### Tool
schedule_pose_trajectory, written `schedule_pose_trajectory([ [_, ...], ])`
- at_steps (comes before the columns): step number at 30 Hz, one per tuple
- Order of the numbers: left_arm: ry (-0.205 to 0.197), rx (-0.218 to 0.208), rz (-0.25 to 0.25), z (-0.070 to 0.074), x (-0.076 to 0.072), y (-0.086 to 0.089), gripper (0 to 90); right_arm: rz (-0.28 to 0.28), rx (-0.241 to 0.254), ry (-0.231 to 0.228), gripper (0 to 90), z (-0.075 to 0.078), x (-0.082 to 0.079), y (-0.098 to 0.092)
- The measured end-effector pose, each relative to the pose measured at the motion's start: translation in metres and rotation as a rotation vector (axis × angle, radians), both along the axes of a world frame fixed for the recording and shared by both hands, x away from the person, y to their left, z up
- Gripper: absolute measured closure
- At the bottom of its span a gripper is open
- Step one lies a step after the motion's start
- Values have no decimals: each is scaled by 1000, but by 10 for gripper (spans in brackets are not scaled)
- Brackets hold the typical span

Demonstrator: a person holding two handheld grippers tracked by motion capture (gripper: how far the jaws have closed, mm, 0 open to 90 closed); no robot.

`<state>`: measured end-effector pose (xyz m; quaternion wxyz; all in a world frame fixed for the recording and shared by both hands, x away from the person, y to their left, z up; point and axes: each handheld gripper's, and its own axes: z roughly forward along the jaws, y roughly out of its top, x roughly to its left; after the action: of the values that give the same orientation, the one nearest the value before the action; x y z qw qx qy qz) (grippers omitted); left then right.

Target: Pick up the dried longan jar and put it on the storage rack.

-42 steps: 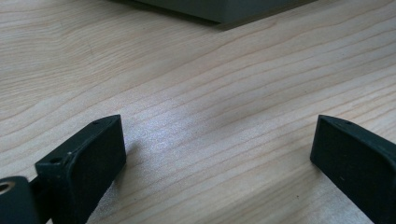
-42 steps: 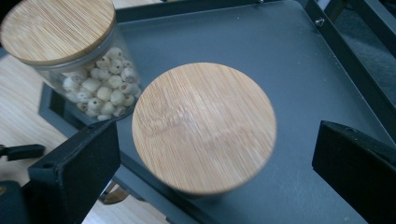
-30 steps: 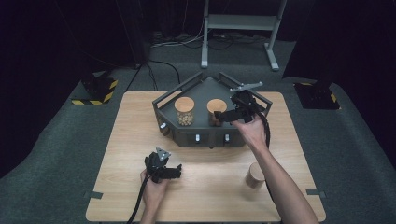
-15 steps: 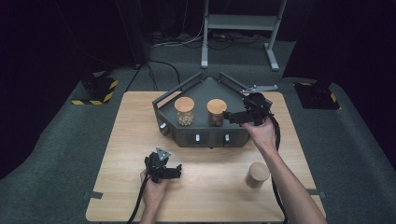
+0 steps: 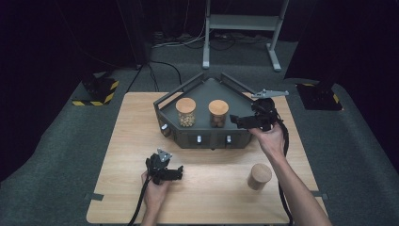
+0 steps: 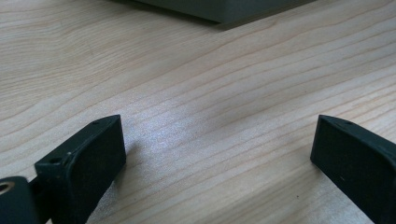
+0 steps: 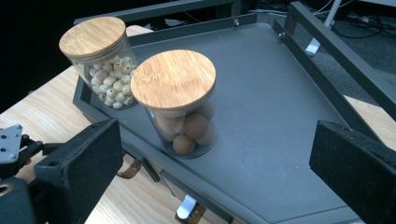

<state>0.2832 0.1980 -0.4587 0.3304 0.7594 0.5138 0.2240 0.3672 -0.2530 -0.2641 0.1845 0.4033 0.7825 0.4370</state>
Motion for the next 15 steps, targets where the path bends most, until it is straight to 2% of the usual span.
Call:
schedule_pose_trajectory([
  [6, 0, 0, 0, 0, 0, 0, 32, 15, 41, -18, 12, -4, -6, -10],
  [15, 0, 0, -1, 0, 0, 0, 32, 11, 43, -15, 4, -10, -9, -21],
])
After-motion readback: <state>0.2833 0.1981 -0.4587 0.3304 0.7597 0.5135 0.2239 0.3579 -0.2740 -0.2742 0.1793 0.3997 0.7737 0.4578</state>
